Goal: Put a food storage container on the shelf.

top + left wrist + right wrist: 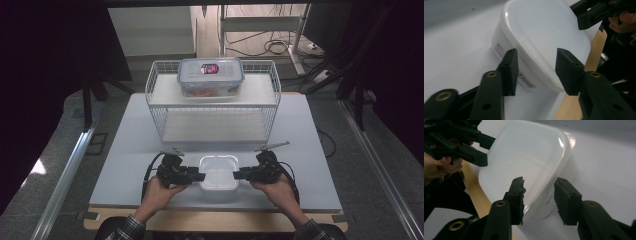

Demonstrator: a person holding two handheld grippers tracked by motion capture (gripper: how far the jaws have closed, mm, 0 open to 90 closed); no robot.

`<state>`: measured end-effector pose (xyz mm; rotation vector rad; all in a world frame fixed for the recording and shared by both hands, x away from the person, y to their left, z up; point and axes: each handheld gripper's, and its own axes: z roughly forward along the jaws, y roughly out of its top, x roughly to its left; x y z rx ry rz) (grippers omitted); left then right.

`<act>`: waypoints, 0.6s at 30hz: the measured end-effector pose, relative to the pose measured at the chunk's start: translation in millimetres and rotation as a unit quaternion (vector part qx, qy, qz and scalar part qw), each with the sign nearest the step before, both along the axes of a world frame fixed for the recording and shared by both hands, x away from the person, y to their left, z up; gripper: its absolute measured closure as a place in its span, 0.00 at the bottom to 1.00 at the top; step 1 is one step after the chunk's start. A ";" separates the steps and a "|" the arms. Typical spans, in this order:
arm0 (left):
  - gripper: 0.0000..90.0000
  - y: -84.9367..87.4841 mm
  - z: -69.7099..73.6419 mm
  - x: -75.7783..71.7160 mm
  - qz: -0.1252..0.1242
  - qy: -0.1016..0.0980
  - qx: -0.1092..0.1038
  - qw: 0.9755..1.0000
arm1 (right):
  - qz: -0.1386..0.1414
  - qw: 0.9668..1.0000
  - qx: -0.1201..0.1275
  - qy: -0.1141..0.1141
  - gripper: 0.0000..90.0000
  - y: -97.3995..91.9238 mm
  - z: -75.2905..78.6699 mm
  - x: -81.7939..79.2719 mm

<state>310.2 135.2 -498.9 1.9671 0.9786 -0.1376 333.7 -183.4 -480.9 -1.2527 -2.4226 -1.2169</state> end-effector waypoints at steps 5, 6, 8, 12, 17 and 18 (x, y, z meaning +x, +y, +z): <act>0.74 2.2 4.9 -1.4 0.038 -0.016 -0.005 0.999 | -0.018 1.000 0.002 -0.014 0.78 0.9 5.7 -2.1; 0.76 3.9 5.5 -1.5 0.045 -0.016 -0.010 0.999 | -0.021 1.000 0.007 -0.015 0.81 0.6 6.4 -2.1; 0.81 6.5 6.4 -2.3 0.054 -0.016 -0.016 0.998 | -0.027 0.999 0.017 -0.018 0.85 -0.4 6.2 -1.6; 0.86 7.5 6.3 -5.2 0.069 -0.013 -0.020 0.997 | -0.039 0.998 0.028 -0.030 0.88 0.1 4.9 -2.3; 0.88 5.2 7.1 -6.8 0.081 -0.019 -0.017 0.996 | -0.046 0.997 0.012 -0.057 0.87 3.9 5.7 -3.9; 0.88 3.3 8.1 -7.5 0.083 -0.027 -0.007 0.996 | -0.049 0.997 0.006 -0.065 0.87 5.2 5.8 -4.7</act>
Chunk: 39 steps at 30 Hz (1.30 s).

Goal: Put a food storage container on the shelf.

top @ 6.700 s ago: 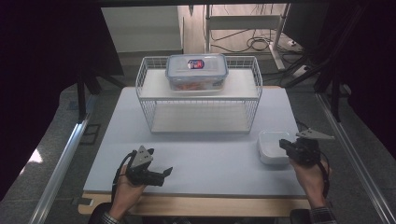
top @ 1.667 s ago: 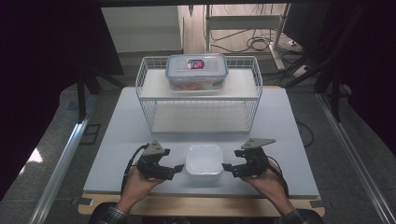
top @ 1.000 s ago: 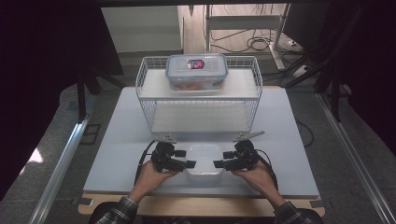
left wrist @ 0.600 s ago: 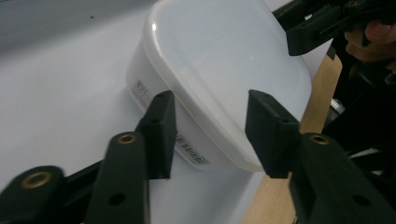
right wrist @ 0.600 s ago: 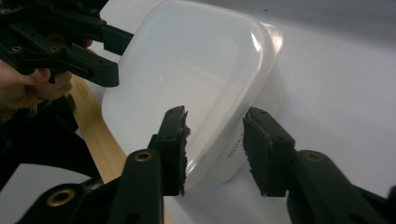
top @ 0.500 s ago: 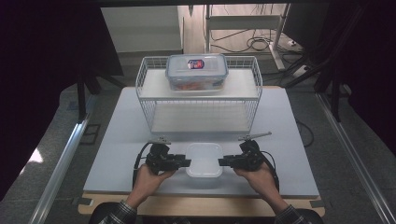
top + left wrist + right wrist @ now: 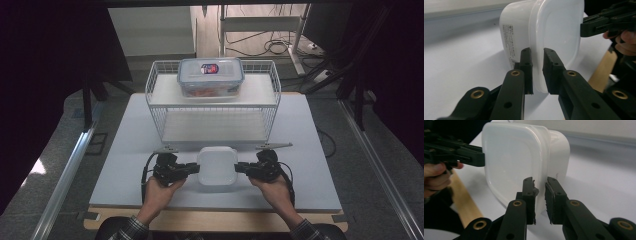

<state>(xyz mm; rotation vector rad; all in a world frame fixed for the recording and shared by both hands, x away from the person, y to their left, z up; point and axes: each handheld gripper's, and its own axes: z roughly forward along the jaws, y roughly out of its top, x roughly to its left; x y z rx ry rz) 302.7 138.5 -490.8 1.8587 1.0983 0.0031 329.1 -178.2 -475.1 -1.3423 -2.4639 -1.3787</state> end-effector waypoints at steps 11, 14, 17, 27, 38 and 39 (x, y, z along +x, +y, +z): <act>0.88 3.6 18.8 -2.7 0.011 -0.036 -0.006 0.999 | -0.008 0.998 0.002 -0.058 0.87 5.0 16.3 -5.3; 0.88 5.7 27.4 -2.7 0.012 -0.048 -0.007 0.999 | -0.006 0.997 0.005 -0.071 0.87 6.7 24.1 -5.0; 0.88 7.3 36.7 -2.0 0.013 -0.061 -0.006 0.998 | -0.004 0.996 0.006 -0.084 0.87 8.3 32.4 -4.0; 0.88 8.9 65.8 1.4 0.016 -0.095 -0.005 0.995 | -0.006 0.993 0.014 -0.116 0.87 9.9 60.0 -0.6; 0.88 11.2 97.6 7.1 0.024 -0.125 -0.005 0.992 | -0.005 0.989 0.019 -0.144 0.87 13.0 90.9 6.5; 0.88 11.7 100.2 7.7 0.024 -0.128 -0.005 0.991 | -0.005 0.989 0.021 -0.145 0.87 13.5 93.8 7.3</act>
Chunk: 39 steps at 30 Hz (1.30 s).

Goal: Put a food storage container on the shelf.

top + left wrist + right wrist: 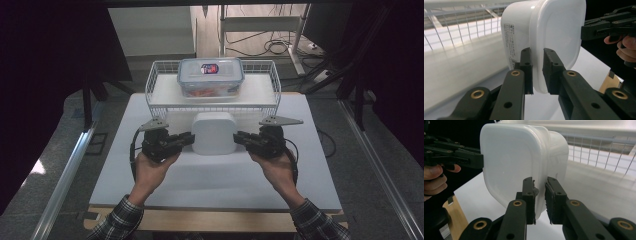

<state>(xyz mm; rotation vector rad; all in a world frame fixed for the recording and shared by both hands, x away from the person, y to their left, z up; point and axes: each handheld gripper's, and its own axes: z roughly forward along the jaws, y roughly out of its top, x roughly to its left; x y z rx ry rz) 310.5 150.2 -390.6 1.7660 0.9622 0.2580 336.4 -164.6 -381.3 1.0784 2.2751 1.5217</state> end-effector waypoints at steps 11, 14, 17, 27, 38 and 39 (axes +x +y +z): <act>0.88 4.8 32.7 7.9 0.011 -0.026 -0.003 1.000 | 0.001 1.000 0.007 -0.027 0.87 6.0 31.2 10.4; 0.88 6.1 42.1 11.0 0.013 -0.032 -0.004 0.999 | -0.001 0.999 0.011 -0.034 0.87 7.6 40.7 13.0; 0.88 7.1 50.5 14.0 0.014 -0.037 -0.005 0.999 | -0.001 0.999 0.014 -0.039 0.87 8.6 49.5 16.9; 0.88 8.0 73.0 25.8 0.020 -0.049 -0.006 0.999 | -0.007 0.998 0.017 -0.052 0.87 11.6 71.3 28.5; 0.88 12.0 105.8 41.7 0.027 -0.060 -0.016 0.998 | -0.010 0.997 0.034 -0.068 0.87 15.4 106.3 45.3; 0.88 12.3 109.4 44.4 0.028 -0.060 -0.016 0.998 | -0.009 0.997 0.034 -0.070 0.87 15.7 108.5 47.2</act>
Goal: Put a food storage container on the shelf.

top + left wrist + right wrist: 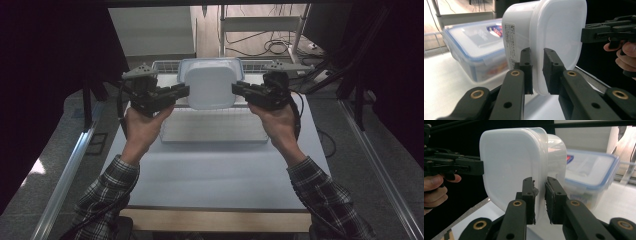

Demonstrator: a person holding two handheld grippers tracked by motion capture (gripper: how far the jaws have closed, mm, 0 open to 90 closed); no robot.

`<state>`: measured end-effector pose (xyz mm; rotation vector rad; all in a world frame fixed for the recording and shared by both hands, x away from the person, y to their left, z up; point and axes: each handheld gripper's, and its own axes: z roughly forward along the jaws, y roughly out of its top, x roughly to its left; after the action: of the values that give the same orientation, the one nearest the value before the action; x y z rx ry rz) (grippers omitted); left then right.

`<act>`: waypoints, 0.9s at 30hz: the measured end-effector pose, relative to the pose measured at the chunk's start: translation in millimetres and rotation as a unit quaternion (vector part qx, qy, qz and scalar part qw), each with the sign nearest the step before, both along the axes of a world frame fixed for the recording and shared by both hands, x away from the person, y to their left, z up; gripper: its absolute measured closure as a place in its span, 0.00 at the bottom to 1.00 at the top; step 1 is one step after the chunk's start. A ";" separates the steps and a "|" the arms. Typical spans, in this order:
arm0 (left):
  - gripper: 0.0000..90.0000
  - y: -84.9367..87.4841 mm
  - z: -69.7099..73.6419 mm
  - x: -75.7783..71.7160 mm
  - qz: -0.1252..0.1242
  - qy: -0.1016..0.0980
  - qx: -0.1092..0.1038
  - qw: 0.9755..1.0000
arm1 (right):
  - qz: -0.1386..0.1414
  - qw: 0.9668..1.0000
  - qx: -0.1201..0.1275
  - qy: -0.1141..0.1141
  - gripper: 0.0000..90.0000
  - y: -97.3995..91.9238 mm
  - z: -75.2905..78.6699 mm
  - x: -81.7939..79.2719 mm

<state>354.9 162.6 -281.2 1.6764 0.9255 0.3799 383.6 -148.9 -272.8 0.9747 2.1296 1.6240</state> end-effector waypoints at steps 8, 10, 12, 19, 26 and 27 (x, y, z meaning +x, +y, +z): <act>0.88 0.7 15.6 18.7 0.005 0.003 -0.003 1.000 | -0.007 1.000 0.008 0.002 0.87 2.9 15.9 19.4; 0.88 0.8 18.8 24.0 0.007 0.005 -0.006 1.000 | -0.011 1.000 0.009 0.003 0.87 4.0 19.4 24.5; 0.88 1.5 22.3 29.7 0.008 0.007 -0.008 1.000 | -0.014 1.000 0.010 0.004 0.86 5.2 23.0 29.8; 0.87 2.4 27.2 47.9 0.017 0.018 -0.011 1.000 | -0.024 1.000 0.014 0.014 0.86 8.5 29.1 49.1; 0.86 5.0 22.3 61.3 0.015 0.034 -0.024 0.999 | -0.029 0.999 0.013 0.035 0.86 11.4 26.9 62.1; 0.86 5.9 22.0 62.8 0.015 0.036 -0.030 0.999 | -0.031 0.999 0.014 0.036 0.86 12.0 26.6 63.1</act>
<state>417.7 168.5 -259.2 1.6323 1.0061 0.3111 446.7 -136.9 -246.2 1.1113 2.1057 1.6177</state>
